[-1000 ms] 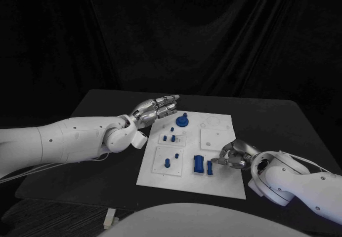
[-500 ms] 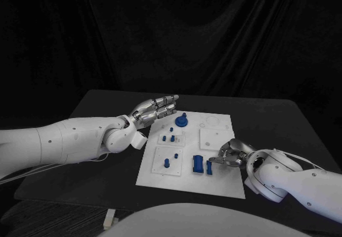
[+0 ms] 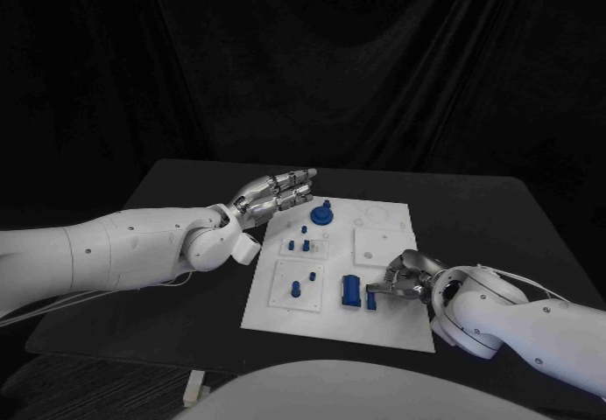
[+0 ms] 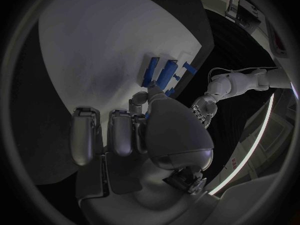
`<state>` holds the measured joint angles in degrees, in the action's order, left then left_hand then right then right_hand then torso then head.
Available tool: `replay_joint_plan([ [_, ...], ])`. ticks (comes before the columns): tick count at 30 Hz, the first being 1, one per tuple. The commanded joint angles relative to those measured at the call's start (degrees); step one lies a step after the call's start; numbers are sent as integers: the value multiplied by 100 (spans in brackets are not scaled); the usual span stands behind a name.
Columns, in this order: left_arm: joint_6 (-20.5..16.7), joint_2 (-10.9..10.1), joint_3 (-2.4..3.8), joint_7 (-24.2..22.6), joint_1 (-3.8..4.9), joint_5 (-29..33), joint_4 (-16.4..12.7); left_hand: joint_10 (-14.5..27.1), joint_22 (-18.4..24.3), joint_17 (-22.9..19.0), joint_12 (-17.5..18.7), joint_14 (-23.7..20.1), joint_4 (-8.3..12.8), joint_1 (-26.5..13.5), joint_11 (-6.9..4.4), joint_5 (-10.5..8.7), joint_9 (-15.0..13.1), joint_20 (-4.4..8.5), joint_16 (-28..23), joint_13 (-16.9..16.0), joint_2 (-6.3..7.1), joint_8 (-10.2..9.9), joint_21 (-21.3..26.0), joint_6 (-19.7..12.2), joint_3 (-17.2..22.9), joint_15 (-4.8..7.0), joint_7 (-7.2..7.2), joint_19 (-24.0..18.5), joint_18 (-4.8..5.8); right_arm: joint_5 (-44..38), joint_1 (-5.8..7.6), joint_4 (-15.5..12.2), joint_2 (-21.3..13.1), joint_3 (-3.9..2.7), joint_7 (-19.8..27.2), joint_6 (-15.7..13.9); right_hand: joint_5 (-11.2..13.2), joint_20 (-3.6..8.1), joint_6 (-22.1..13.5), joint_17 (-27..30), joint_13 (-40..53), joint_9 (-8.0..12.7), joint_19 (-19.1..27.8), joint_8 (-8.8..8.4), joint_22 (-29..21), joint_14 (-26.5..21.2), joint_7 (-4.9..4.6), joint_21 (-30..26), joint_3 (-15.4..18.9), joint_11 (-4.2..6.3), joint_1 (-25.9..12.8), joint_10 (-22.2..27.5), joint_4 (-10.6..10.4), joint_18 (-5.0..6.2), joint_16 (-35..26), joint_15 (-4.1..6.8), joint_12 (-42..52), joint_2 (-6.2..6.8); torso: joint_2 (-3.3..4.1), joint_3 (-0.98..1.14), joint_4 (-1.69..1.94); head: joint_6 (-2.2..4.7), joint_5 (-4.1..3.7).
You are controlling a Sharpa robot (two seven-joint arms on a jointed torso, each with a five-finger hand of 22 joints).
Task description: Assemble the parts on the task board
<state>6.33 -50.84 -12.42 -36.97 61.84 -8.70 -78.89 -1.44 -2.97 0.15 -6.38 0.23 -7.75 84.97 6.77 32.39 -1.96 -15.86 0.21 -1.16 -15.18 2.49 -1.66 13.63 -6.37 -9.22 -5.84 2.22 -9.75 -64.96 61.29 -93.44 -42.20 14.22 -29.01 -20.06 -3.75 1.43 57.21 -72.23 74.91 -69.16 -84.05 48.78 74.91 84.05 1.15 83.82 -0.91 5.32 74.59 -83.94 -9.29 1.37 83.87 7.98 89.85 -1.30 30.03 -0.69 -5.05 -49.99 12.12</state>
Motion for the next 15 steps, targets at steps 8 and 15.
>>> replay_joint_plan([
  [8, 45, 14, 6, -97, -3, -4, -8, -18, -5, -8, -14, -8, 32, -17, 28, 33, -4, 4, -12, -8, 22, 37, -29, 28, 30, 21, 10, 11, -63, -384, -21, -38, 15, -2, -323, 106, -124, 49, 170, 21, 1509, -68, -328, 85, 1301, 304, 94, 4, -69, 37, 303, -606, 232, 21, -24, 57, 15, -11, -1, -1, 5, -1, -2],
  [15, 39, -1, 6, -105, -4, -4, -18, -17, -2, -8, -15, -9, 35, -17, 29, 34, -4, 2, -12, -8, 20, 37, -27, 32, 35, 18, 10, 9, -62, -417, -21, -193, -114, -2, -7, -337, -34, 43, -18, 10, 1509, 66, -333, -206, 1305, 307, 76, 14, 28, 23, 137, -606, 145, 18, -20, 47, 15, 22, -3, 4, 1, -1, 35],
])
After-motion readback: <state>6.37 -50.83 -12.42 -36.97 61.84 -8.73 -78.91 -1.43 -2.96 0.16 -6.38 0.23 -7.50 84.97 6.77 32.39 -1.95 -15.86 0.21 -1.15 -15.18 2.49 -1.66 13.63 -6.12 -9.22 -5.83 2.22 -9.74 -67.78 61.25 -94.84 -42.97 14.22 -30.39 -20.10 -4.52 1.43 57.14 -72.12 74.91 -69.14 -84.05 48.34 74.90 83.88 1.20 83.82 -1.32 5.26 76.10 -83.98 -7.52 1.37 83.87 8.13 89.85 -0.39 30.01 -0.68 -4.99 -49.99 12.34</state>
